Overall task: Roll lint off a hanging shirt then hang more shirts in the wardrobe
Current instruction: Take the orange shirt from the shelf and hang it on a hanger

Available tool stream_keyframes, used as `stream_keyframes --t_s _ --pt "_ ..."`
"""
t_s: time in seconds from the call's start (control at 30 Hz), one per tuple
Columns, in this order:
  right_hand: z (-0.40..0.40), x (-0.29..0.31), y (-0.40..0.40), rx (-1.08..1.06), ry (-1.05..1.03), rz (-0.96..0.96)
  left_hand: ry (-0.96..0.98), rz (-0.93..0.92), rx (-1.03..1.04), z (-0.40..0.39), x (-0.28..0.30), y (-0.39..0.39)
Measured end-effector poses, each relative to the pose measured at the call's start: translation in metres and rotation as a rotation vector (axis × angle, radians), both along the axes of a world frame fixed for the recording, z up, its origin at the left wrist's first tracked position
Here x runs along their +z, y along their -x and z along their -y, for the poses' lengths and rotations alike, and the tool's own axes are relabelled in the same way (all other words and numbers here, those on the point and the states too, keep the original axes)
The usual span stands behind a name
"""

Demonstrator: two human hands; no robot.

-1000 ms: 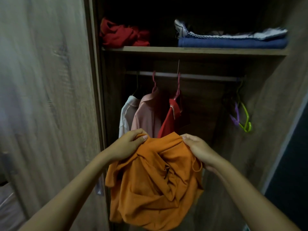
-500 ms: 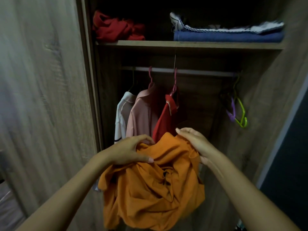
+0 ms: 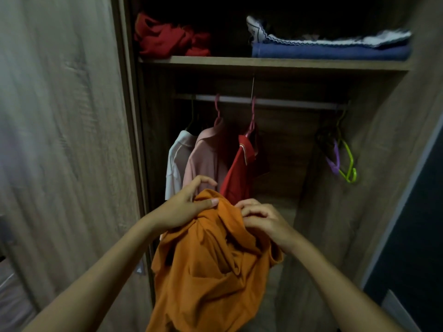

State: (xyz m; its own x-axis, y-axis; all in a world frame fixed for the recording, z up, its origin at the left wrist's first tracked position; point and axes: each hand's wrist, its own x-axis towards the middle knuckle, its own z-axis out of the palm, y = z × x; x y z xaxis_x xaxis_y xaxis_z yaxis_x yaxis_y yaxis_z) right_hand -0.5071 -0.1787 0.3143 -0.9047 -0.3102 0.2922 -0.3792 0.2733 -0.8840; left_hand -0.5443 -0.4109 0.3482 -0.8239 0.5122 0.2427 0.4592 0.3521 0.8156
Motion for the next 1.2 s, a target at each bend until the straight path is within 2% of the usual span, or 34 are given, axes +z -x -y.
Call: stream_keyframes --t_s 0.07,0.13,0.23,0.37,0.43,0.57,0.73,0.87,1.0,1.2 --pt "0.004 0.003 -0.003 0.003 0.114 -0.040 0.014 -0.016 0.020 0.001 -0.001 0.001" --pt "0.006 0.008 -0.009 0.041 0.106 -0.062 0.006 -0.007 0.028 0.003 -0.003 0.002" --pt "0.014 0.009 -0.015 0.071 -0.128 -0.096 -0.010 -0.013 0.034 0.005 -0.004 0.003" --pt "0.025 0.002 -0.008 -0.216 -0.445 -0.273 -0.032 -0.010 0.024 0.004 -0.003 0.002" --pt "0.027 0.002 -0.006 -0.262 -0.481 -0.234 -0.041 -0.009 0.019 0.003 -0.002 0.000" --pt "0.034 -0.001 -0.007 -0.186 -0.523 -0.197 -0.005 -0.022 0.019 0.002 0.001 -0.004" --pt "0.037 -0.002 -0.006 -0.153 -0.458 -0.227 0.001 -0.078 -0.085 0.003 0.004 -0.007" --pt "0.030 0.010 -0.003 -0.188 -0.411 -0.267 0.287 -0.053 -0.199 0.008 0.010 -0.011" --pt "0.021 0.021 0.001 -0.207 -0.387 -0.220 0.495 -0.195 -0.053 0.010 0.003 -0.005" --pt "0.018 0.021 0.003 -0.092 -0.217 -0.069 0.511 -0.377 0.033 0.006 0.000 0.000"
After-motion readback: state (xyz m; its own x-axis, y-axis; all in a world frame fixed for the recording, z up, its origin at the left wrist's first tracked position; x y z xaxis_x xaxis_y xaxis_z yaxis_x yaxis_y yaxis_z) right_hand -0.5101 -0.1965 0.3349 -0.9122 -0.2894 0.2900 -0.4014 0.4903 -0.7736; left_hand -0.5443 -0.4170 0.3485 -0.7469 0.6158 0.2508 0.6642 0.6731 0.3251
